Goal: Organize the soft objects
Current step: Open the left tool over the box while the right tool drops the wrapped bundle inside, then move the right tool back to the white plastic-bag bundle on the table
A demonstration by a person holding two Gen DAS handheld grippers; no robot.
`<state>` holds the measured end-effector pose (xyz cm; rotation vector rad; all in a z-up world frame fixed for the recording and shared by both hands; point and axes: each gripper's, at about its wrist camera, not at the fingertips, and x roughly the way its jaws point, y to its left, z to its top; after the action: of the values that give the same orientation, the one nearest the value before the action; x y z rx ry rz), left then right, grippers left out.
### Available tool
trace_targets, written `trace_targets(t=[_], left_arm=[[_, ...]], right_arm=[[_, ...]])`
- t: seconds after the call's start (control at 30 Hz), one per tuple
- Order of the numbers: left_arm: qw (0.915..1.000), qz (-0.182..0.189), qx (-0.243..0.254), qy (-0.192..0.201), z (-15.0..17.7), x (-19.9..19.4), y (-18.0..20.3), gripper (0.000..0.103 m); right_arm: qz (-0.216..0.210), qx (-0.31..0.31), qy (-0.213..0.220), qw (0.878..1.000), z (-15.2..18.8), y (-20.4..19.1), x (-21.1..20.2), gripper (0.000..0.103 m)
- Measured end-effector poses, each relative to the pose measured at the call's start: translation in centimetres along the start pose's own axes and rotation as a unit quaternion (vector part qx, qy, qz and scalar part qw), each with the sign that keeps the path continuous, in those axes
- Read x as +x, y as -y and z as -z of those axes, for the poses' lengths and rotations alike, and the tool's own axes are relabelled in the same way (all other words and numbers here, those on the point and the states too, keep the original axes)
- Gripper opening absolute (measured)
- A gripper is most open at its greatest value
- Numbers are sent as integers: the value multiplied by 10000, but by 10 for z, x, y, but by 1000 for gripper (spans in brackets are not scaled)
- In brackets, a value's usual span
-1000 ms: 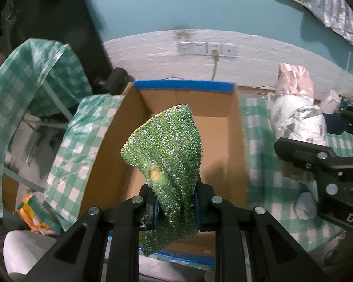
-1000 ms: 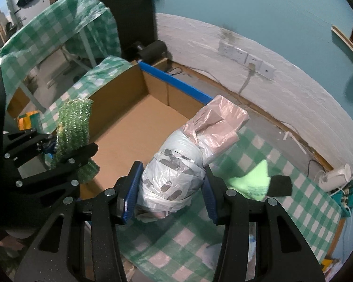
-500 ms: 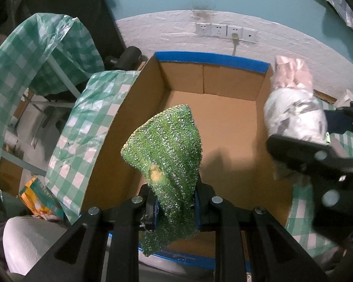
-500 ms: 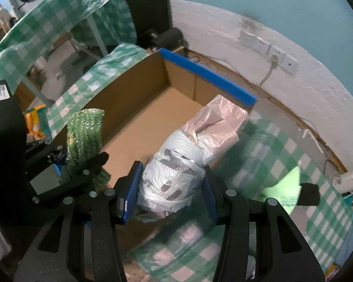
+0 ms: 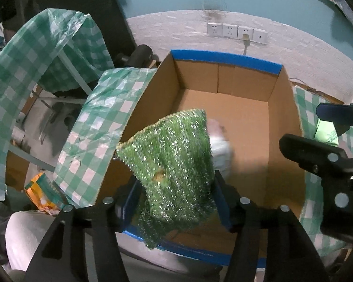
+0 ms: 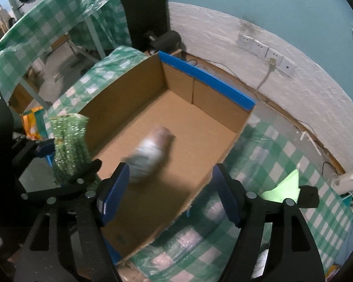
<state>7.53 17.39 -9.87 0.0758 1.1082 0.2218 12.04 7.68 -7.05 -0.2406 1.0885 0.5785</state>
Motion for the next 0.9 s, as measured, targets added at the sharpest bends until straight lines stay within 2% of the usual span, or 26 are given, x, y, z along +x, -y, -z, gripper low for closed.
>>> trace_targets(t=[0.07, 0.23, 0.63, 0.9], left_arm=[[10000, 10, 12, 57, -1, -3, 1, 73], [9998, 4, 116, 149, -2, -8, 8, 74], [9988, 66, 372, 318, -3, -24, 31, 85], [9975, 121, 583, 370, -3, -30, 53, 86]], right_arm=[[25, 40, 21, 10000, 3, 4, -3, 74], [85, 162, 44, 9998, 7, 16, -10, 74], [175, 428, 44, 9989, 32, 47, -24, 74], [289, 655, 74, 9974, 54, 76, -39, 74]])
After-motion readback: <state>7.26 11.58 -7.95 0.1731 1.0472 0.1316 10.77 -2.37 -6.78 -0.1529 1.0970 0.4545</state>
